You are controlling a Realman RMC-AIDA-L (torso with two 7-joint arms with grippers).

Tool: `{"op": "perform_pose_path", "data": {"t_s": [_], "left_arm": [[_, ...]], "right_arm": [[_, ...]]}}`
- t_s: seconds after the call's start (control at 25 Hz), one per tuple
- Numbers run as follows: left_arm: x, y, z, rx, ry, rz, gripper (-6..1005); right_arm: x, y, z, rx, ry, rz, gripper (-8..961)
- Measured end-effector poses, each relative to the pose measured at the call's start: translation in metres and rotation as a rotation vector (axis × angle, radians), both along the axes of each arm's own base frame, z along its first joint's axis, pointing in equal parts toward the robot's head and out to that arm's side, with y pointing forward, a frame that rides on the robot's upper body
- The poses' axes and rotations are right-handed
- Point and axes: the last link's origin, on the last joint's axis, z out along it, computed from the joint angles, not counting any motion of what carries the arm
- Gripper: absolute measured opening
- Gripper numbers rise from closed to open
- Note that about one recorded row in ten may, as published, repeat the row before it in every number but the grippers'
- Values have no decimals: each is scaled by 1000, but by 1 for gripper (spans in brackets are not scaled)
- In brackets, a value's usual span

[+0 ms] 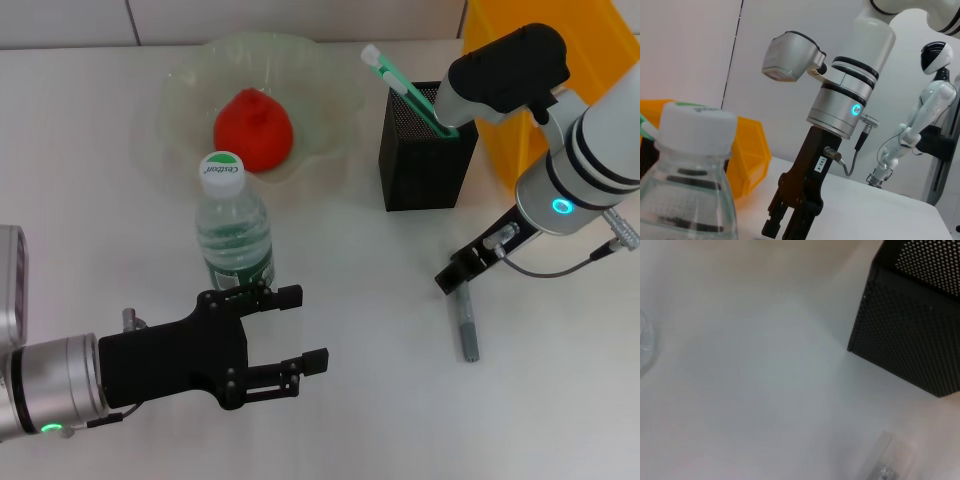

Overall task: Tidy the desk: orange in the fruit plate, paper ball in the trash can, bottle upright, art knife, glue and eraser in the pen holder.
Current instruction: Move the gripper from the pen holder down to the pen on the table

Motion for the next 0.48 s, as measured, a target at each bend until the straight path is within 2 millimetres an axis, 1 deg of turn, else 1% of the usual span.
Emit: {"op": "perform_pose_path", "data": {"t_s": [0.48], "left_arm": [[1, 1, 0, 1, 1, -4, 781]], "right_arm": [[-2, 3, -4, -7, -13, 18, 496]]}}
